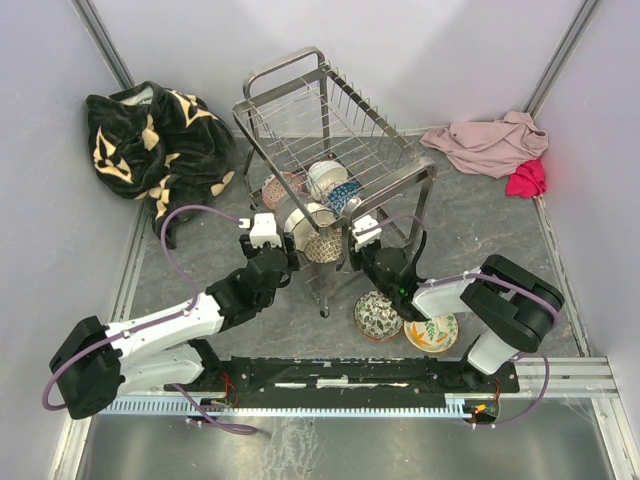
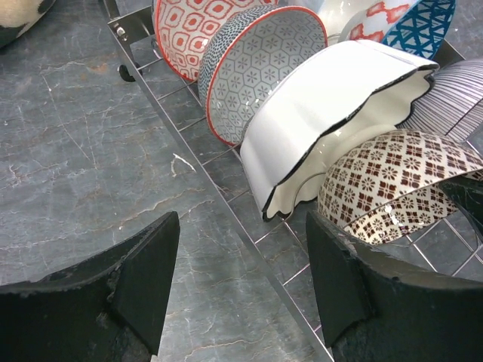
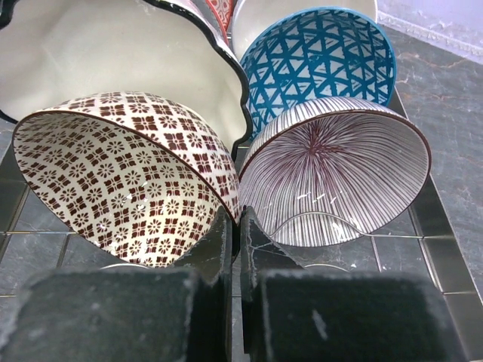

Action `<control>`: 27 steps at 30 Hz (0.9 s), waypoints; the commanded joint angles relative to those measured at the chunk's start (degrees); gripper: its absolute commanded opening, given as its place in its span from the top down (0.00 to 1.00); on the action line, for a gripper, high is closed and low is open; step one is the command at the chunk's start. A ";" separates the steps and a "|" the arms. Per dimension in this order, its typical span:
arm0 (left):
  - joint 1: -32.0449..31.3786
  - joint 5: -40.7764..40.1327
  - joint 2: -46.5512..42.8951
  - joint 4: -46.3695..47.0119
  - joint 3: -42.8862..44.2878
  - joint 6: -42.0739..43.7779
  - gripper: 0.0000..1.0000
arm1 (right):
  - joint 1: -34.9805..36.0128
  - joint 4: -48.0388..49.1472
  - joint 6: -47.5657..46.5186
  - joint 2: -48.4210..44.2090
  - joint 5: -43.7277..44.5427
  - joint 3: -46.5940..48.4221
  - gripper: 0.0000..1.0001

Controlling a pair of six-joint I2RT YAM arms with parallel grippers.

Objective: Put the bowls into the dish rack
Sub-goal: Place the bowl in the dish rack.

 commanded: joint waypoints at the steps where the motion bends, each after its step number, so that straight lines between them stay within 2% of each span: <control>1: 0.64 -1.05 -1.23 0.56 1.87 -2.61 0.27 | 0.66 2.40 -4.38 0.67 0.00 -1.32 1.00; 7: 1.11 -0.87 -1.95 1.07 1.34 -2.46 0.27 | 1.10 4.58 -6.25 0.52 -3.13 -3.35 1.00; 15: 1.40 -0.23 -1.52 1.85 0.89 -2.78 0.27 | 1.39 1.41 -6.76 -1.89 -7.34 -3.80 0.99; 19: 1.40 -0.17 -1.81 1.91 0.69 -3.06 0.27 | 1.59 -5.39 -6.14 -4.63 -8.04 -2.44 0.90; 22: 1.41 -0.30 -2.53 1.87 0.34 -3.18 0.27 | 1.59 -9.07 -5.61 -6.02 -7.35 -1.40 0.79; 27: 1.50 -0.85 -3.98 1.48 0.20 -3.01 0.27 | 1.54 -14.54 -3.81 -7.89 -5.57 0.74 0.67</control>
